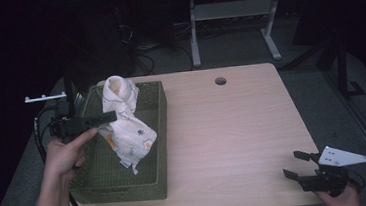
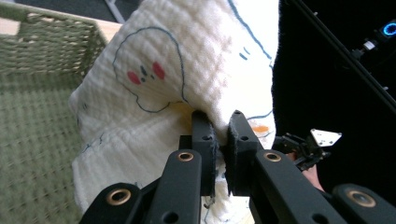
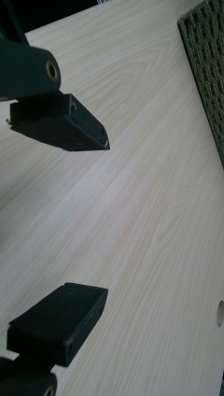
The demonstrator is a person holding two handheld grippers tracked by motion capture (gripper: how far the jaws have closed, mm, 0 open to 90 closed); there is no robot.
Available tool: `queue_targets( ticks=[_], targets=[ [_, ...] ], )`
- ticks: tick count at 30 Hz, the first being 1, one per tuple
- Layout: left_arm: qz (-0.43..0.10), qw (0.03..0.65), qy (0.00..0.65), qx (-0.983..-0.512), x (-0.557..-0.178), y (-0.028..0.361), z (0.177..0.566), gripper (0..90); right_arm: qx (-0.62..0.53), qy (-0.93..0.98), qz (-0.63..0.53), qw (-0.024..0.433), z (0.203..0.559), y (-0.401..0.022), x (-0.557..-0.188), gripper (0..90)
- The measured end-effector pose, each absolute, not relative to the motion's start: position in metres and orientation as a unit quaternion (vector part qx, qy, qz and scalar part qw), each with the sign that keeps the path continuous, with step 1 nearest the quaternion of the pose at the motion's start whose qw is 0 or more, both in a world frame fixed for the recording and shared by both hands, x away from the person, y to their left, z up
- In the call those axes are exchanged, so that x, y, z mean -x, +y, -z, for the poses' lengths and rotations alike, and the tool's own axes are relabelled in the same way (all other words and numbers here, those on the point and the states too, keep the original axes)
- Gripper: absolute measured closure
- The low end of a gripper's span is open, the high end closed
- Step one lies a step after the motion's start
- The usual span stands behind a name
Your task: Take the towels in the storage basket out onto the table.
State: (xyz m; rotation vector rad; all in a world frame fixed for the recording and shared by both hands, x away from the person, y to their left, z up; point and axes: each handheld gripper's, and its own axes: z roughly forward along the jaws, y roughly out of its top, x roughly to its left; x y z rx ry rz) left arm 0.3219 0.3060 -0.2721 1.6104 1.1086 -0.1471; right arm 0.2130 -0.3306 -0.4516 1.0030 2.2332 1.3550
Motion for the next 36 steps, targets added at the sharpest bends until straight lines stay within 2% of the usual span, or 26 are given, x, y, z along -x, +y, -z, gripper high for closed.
queue_targets(
  ticks=[8, 23, 36],
  targets=[
    [0.067, 0.56, 0.443, -0.697, -0.326, 0.28, 0.258, 84.1, -0.353, 0.786, -0.478, 0.171, 0.451, -0.331, -0.213, 23.3],
    [0.081, 0.563, 0.371, -0.734, -0.337, 0.207, 0.228, 84.2, -0.351, 0.785, -0.48, 0.174, 0.45, -0.332, -0.212, 23.3],
    [0.113, 0.533, 0.341, -0.766, -0.35, 0.135, 0.252, 84.1, -0.349, 0.785, -0.479, 0.178, 0.449, -0.332, -0.21, 23.3]
  ],
)
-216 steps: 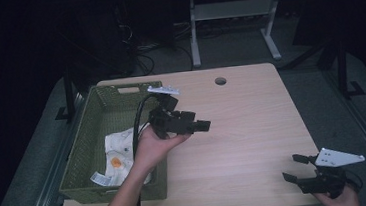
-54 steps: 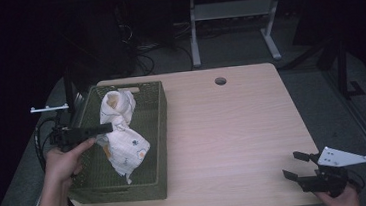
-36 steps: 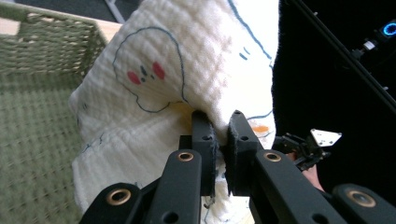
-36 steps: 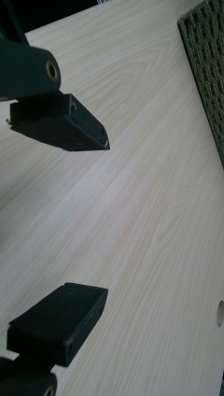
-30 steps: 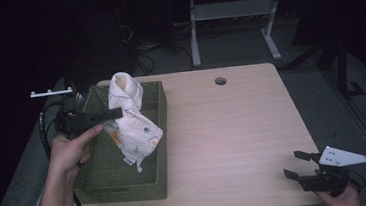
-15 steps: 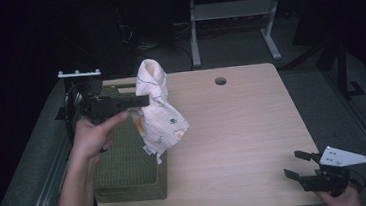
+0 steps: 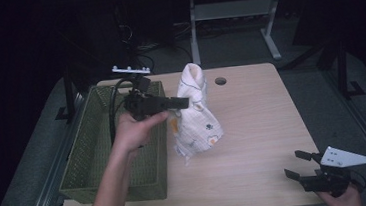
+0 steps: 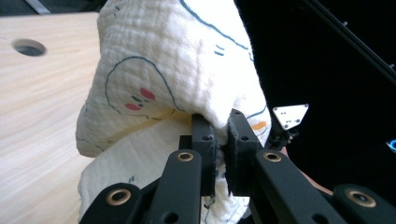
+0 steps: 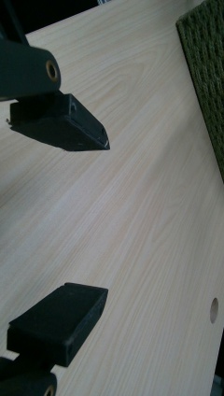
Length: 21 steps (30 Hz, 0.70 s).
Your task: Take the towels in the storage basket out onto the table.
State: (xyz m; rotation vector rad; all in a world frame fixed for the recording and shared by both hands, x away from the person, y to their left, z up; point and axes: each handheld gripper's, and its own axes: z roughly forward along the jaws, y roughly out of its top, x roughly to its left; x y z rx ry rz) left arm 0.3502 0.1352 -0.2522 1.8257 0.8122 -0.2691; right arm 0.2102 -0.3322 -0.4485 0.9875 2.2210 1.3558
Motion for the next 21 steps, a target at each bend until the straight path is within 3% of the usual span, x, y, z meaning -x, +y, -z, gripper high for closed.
queue_targets(
  ticks=[21],
  targets=[
    [0.123, 0.474, 0.336, -0.804, -0.357, 0.038, 0.314, 83.8, -0.34, 0.787, -0.478, 0.191, 0.445, -0.331, -0.21, 23.3]
  ],
)
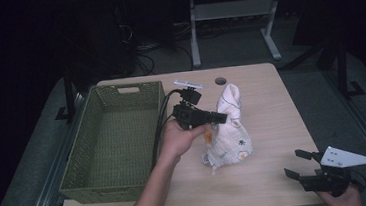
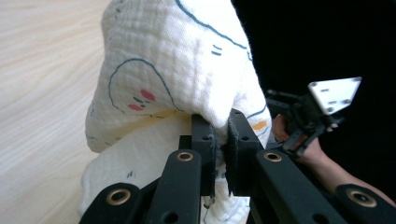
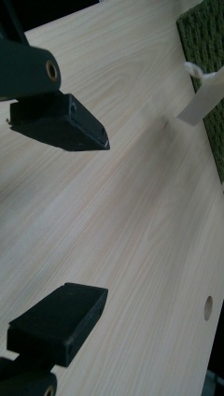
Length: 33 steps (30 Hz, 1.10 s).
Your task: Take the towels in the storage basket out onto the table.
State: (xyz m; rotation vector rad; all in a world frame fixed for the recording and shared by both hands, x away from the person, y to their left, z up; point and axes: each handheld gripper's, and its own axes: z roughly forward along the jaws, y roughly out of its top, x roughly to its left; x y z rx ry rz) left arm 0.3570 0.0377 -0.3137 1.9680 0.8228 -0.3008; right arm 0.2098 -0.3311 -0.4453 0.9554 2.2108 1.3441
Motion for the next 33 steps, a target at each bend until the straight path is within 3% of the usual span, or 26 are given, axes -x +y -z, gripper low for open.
queue_targets(
  ticks=[6, 20, 27, 33],
  targets=[
    [0.104, 0.424, 0.331, -0.837, -0.358, 0.005, 0.343, 83.6, -0.339, 0.787, -0.479, 0.19, 0.444, -0.33, -0.21, 23.3],
    [0.138, 0.358, 0.334, -0.861, -0.357, -0.055, 0.419, 80.5, -0.326, 0.795, -0.481, 0.174, 0.445, -0.325, -0.208, 24.2],
    [0.157, 0.362, 0.331, -0.857, -0.359, -0.06, 0.426, 63.4, -0.31, 0.807, -0.481, 0.148, 0.443, -0.315, -0.208, 28.6],
    [0.142, 0.374, 0.337, -0.852, -0.358, -0.046, 0.416, 58.7, -0.292, 0.818, -0.478, 0.133, 0.443, -0.304, -0.207, 35.1]
  ],
)
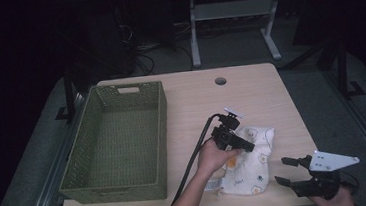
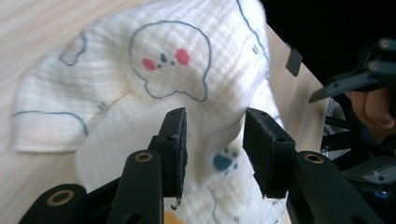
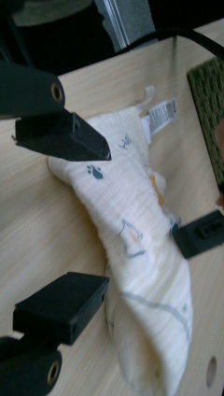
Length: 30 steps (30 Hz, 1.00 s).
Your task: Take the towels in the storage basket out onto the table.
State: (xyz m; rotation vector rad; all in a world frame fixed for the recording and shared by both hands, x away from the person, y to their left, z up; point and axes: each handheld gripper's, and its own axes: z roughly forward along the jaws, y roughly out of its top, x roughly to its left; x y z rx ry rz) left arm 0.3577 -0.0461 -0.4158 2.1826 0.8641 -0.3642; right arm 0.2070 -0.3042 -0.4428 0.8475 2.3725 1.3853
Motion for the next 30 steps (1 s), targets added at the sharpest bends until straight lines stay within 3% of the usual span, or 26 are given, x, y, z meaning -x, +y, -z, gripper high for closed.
queue_targets(
  ticks=[13, 24, 30],
  targets=[
    [0.131, 0.409, 0.357, -0.829, -0.347, -0.011, 0.413, 55.4, -0.238, 0.867, -0.424, 0.107, 0.447, -0.268, -0.22, 55.2],
    [0.137, 0.402, 0.365, -0.829, -0.336, 0.003, 0.425, 55.0, -0.238, 0.899, -0.356, 0.09, 0.465, -0.251, -0.226, 80.6],
    [0.142, 0.404, 0.373, -0.823, -0.332, 0.007, 0.43, 55.3, -0.237, 0.898, -0.36, 0.089, 0.466, -0.243, -0.225, 88.1]
  ],
)
